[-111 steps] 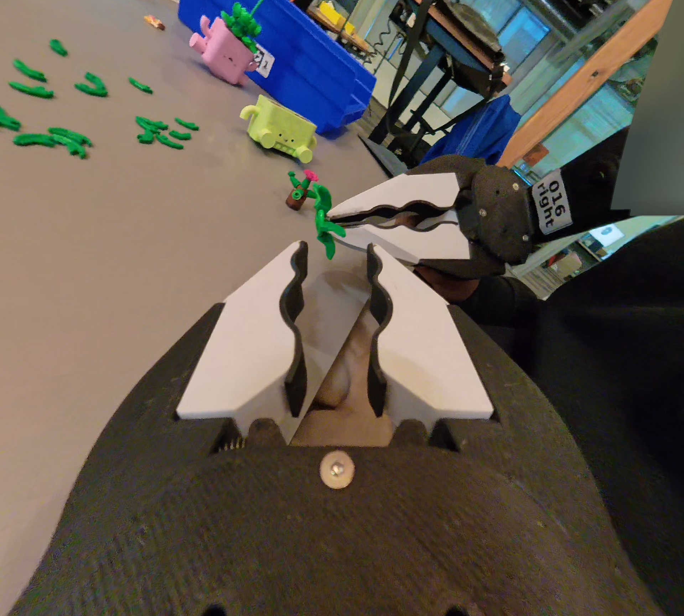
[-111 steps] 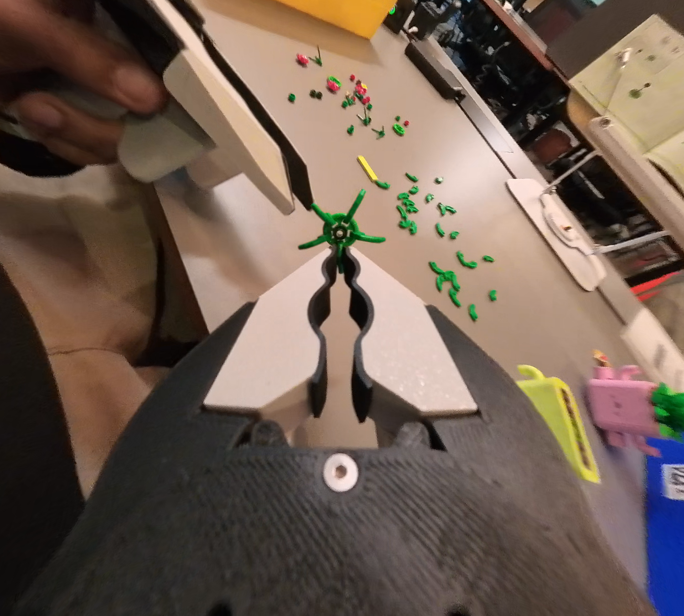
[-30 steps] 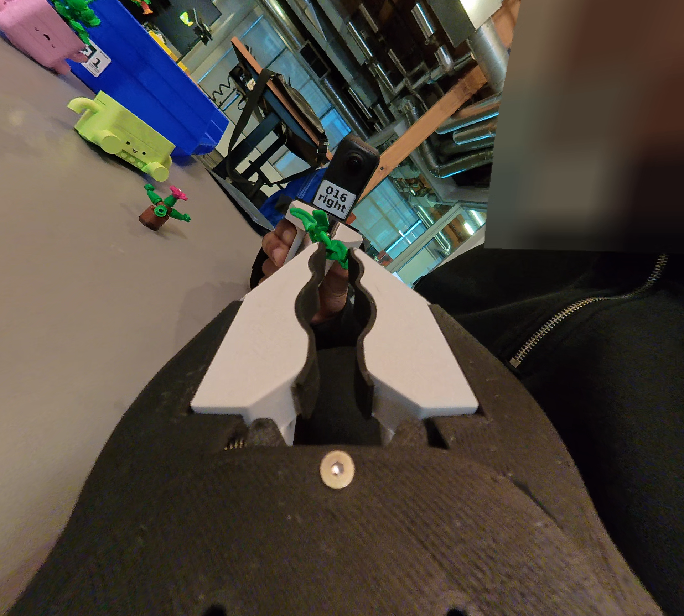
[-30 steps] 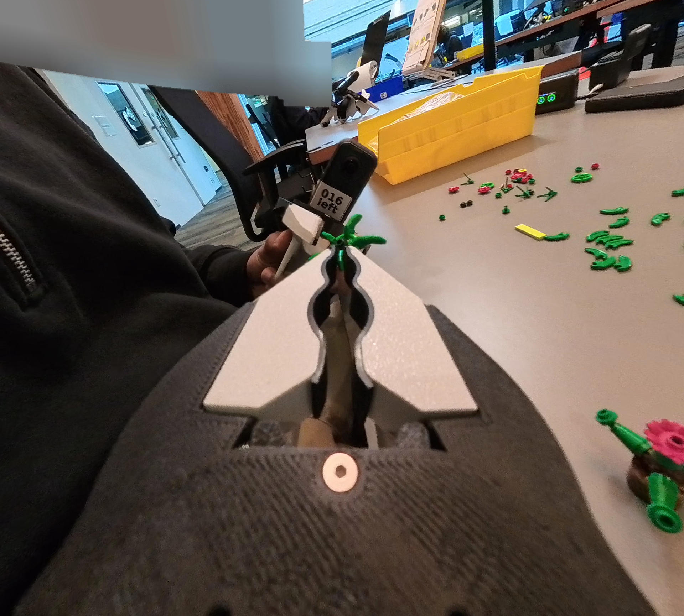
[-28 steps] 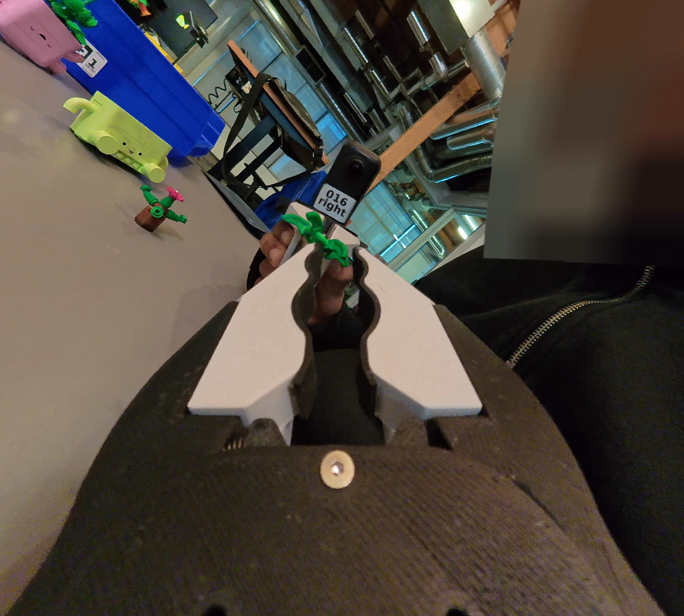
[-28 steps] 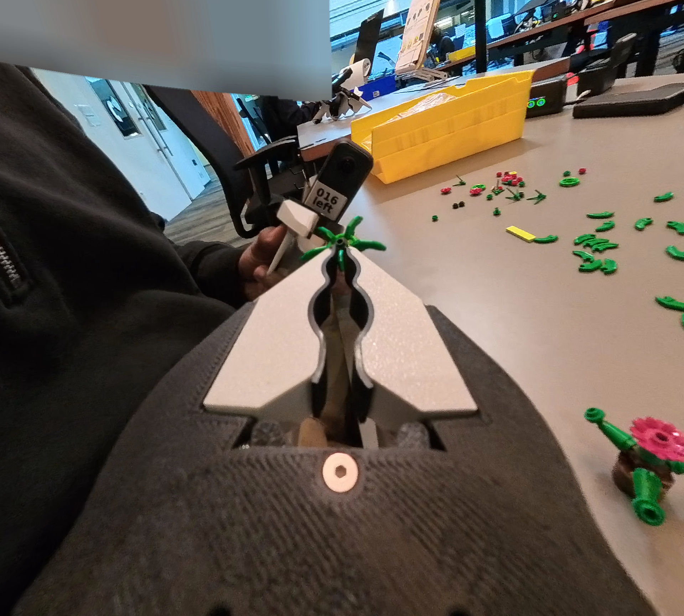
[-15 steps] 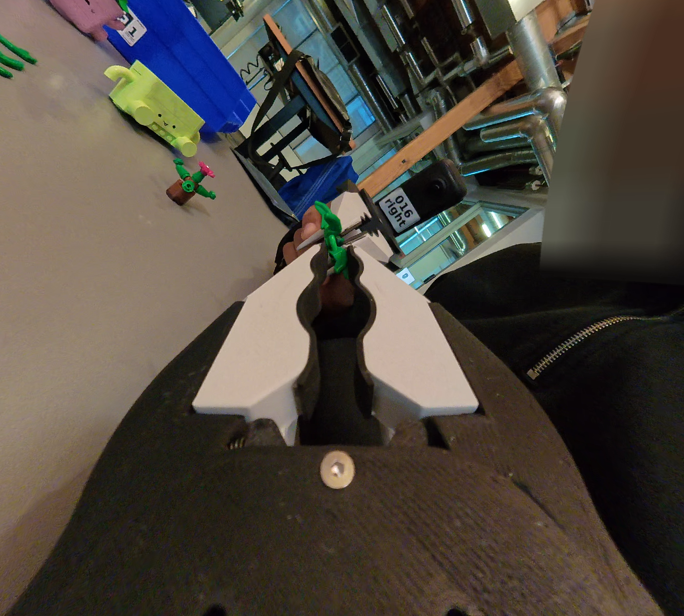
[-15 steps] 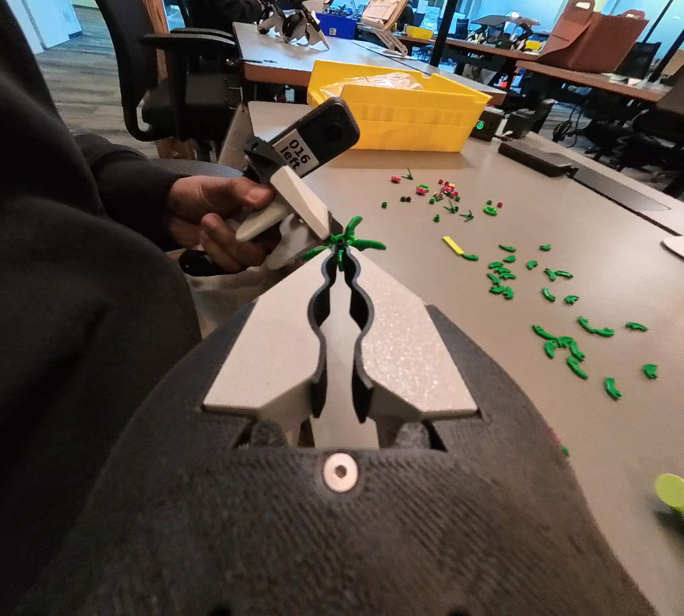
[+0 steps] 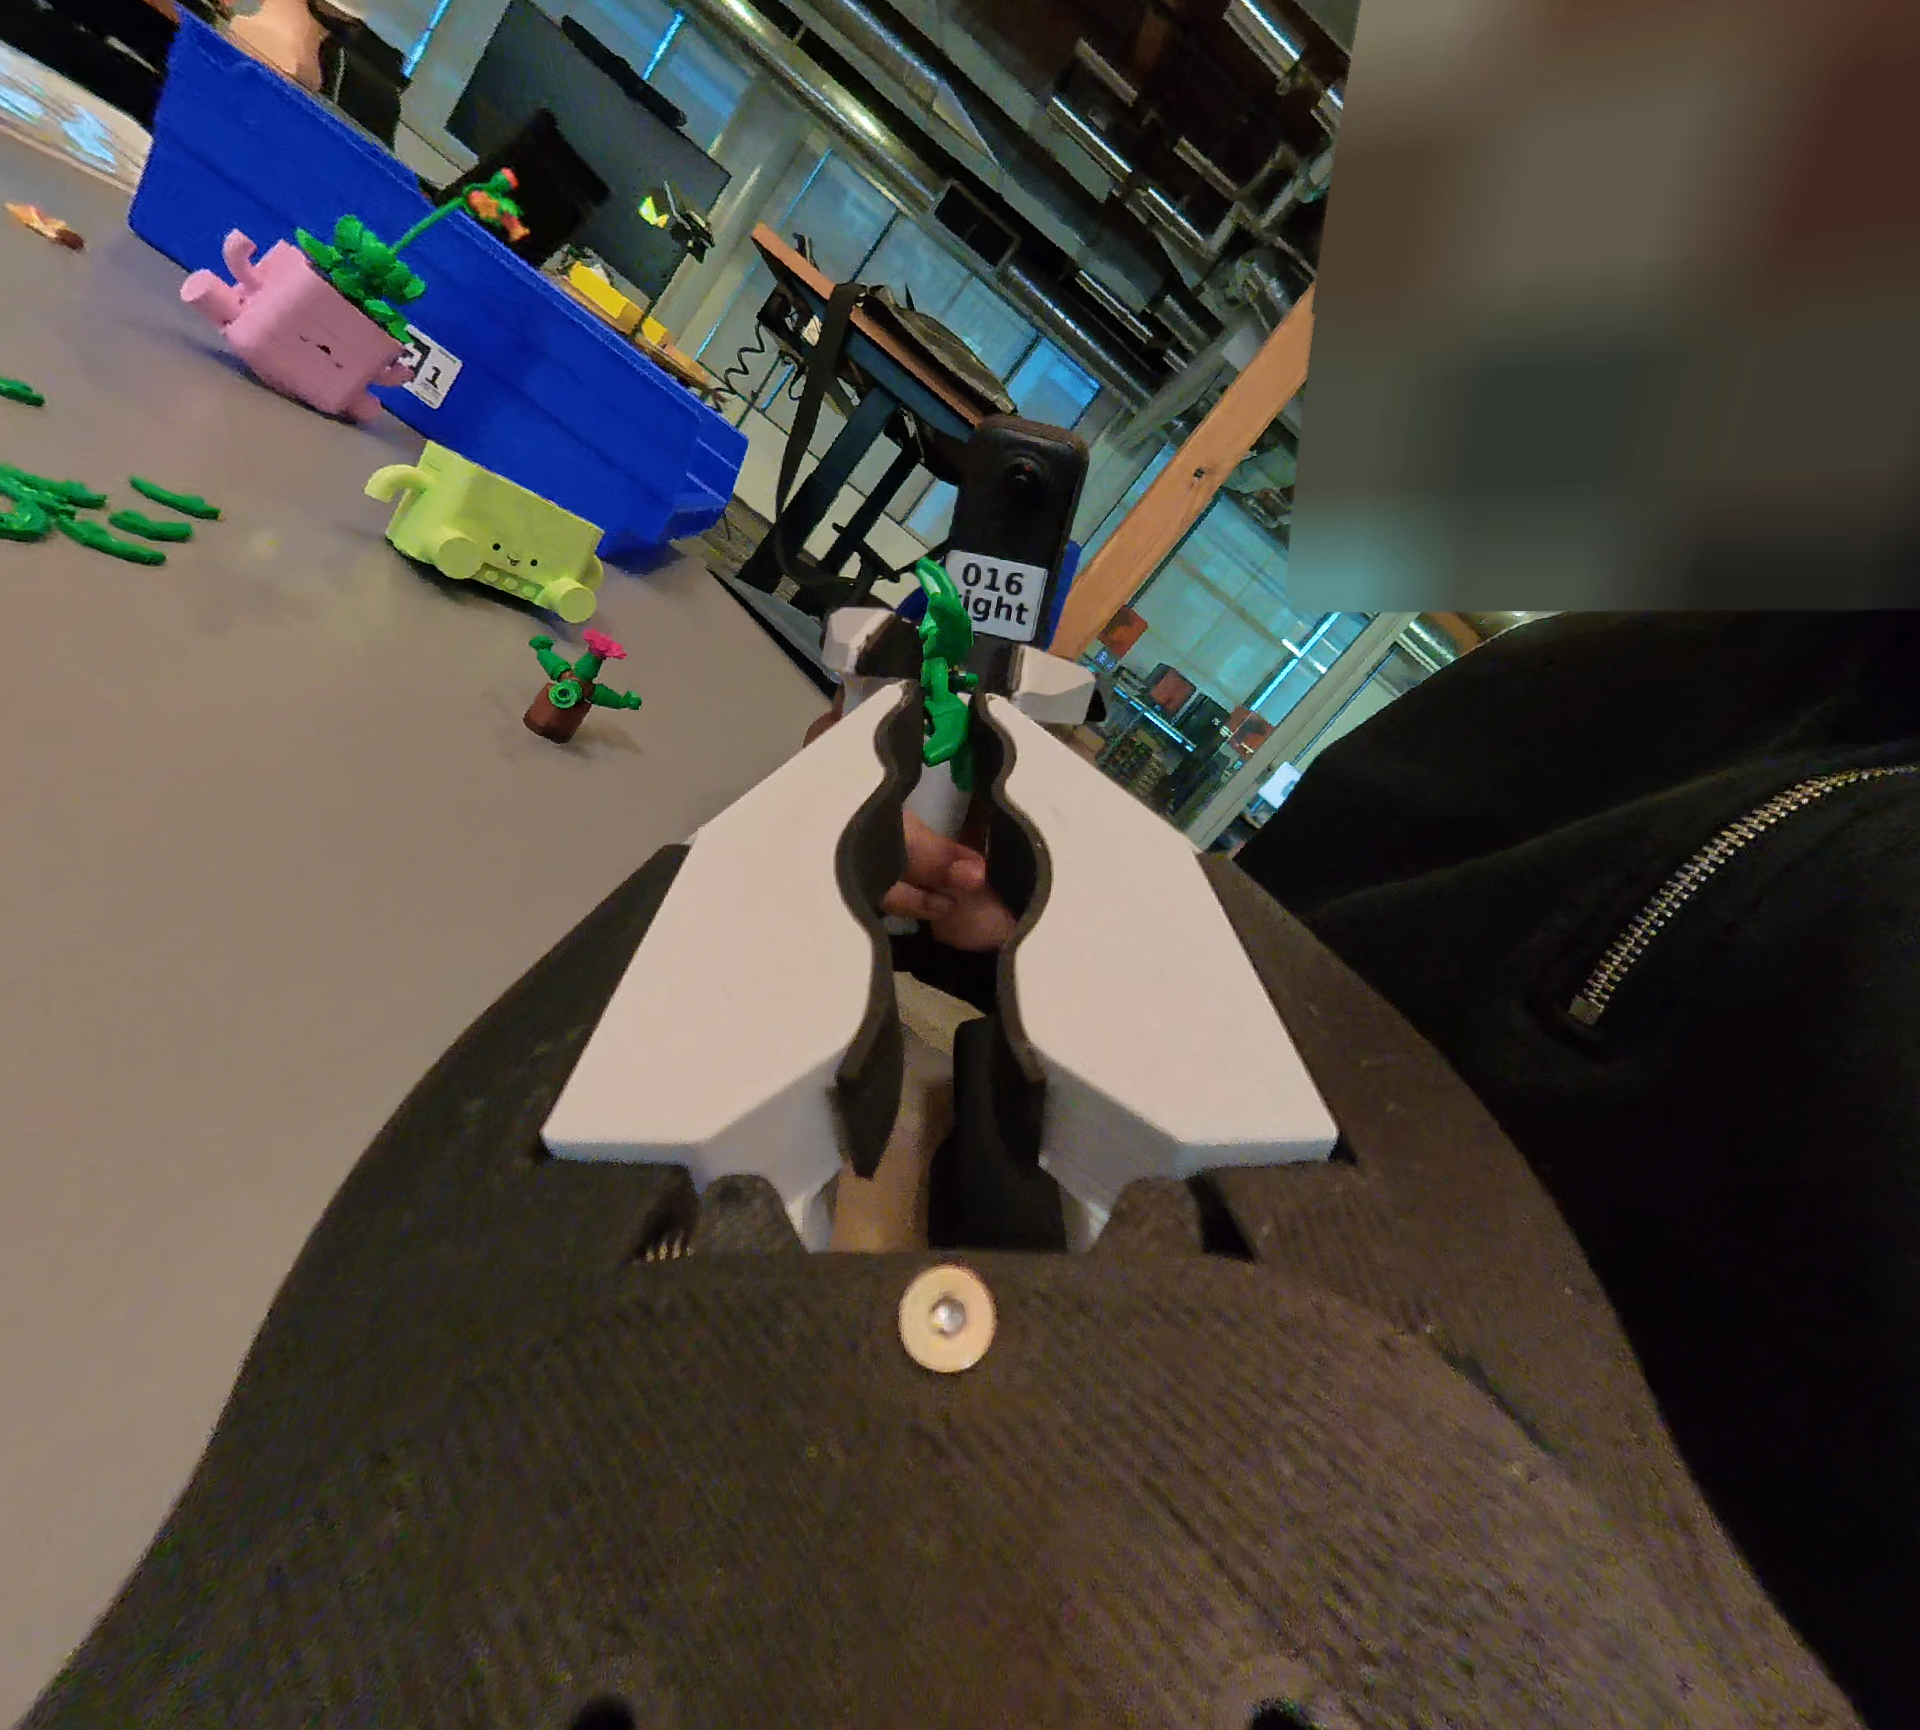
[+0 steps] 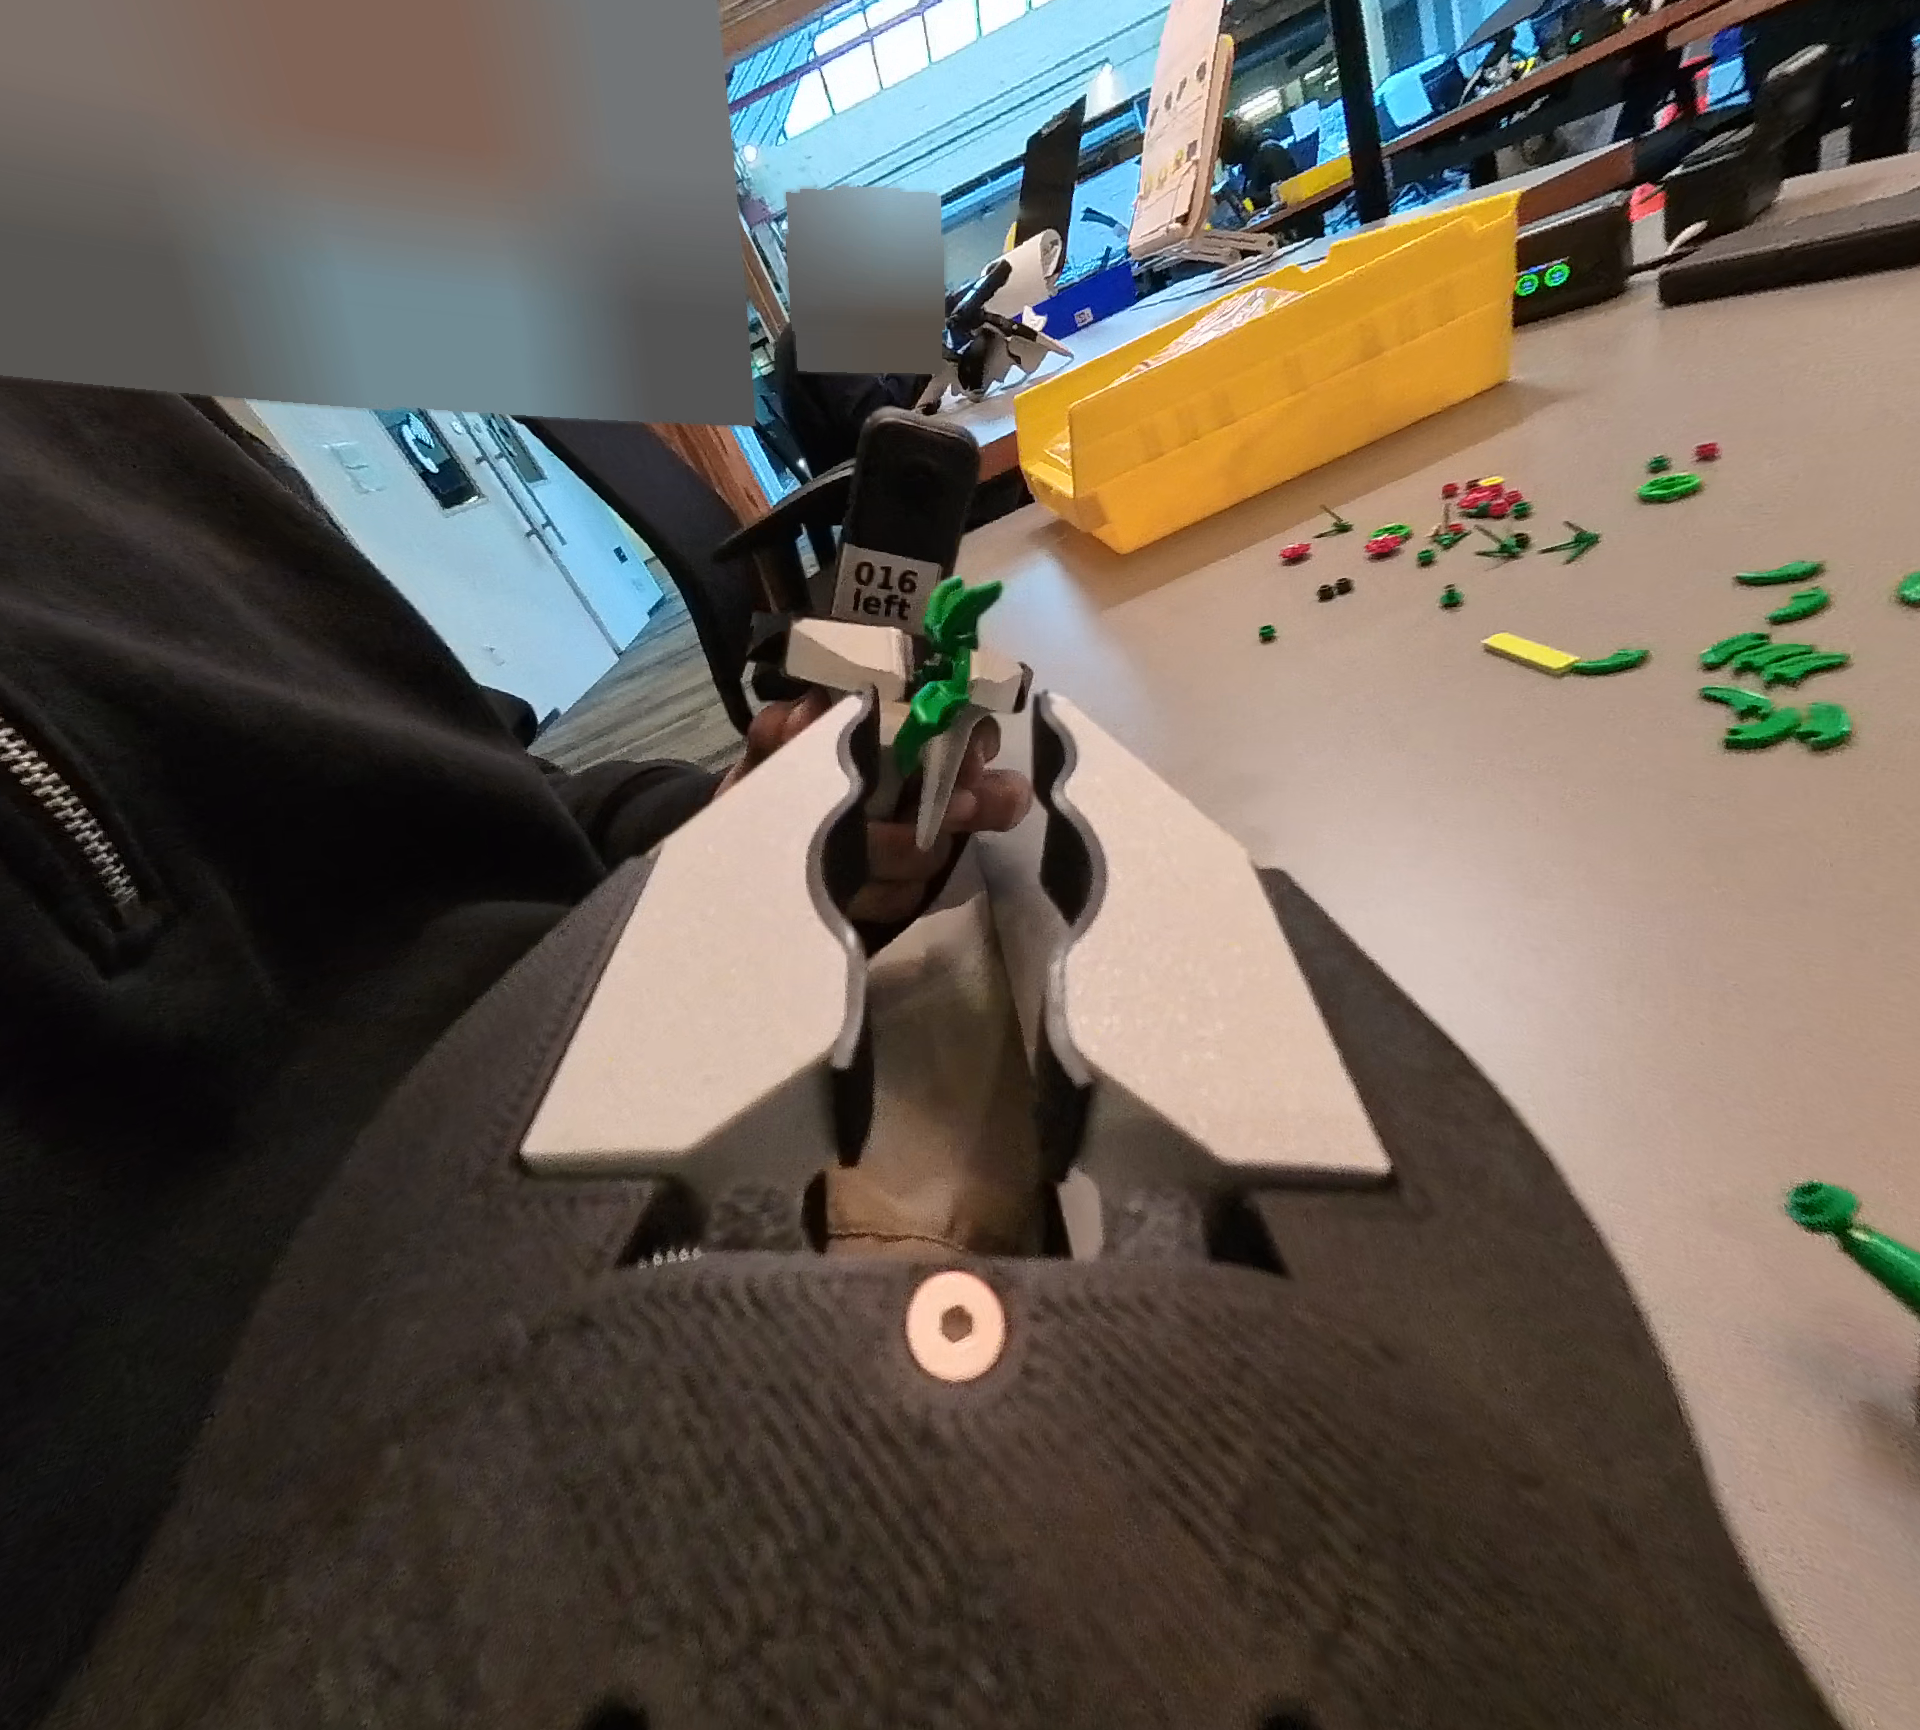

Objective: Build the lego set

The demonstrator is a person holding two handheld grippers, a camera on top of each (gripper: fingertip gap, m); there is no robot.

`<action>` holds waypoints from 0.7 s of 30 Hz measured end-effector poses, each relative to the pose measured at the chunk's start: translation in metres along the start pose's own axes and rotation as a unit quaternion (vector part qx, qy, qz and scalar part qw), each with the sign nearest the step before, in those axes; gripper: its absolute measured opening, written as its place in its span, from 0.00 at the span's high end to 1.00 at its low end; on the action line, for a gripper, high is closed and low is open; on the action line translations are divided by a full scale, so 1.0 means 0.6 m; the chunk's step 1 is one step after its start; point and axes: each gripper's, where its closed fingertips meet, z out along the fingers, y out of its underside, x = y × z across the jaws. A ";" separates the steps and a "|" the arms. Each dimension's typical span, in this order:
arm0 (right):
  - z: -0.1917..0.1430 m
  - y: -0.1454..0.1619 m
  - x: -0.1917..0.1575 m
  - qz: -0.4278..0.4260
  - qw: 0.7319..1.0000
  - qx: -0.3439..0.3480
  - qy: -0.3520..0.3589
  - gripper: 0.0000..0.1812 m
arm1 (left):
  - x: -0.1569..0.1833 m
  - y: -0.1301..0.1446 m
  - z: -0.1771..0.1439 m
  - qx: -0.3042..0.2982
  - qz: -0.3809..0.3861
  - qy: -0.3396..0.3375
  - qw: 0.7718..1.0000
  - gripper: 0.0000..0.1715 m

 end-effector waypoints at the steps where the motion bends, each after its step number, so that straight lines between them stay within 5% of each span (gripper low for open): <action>1: 0.001 0.002 -0.001 0.000 1.000 -0.004 -0.001 0.86 | 0.001 0.000 0.001 0.001 0.004 0.000 1.000 0.97; 10: 0.003 0.005 -0.014 0.020 0.999 -0.010 -0.032 0.95 | 0.009 0.006 0.003 -0.007 0.001 0.014 1.000 0.97; 21: -0.010 -0.003 -0.058 0.148 0.971 0.008 -0.186 0.95 | 0.048 0.015 0.005 -0.020 -0.150 0.156 0.976 0.97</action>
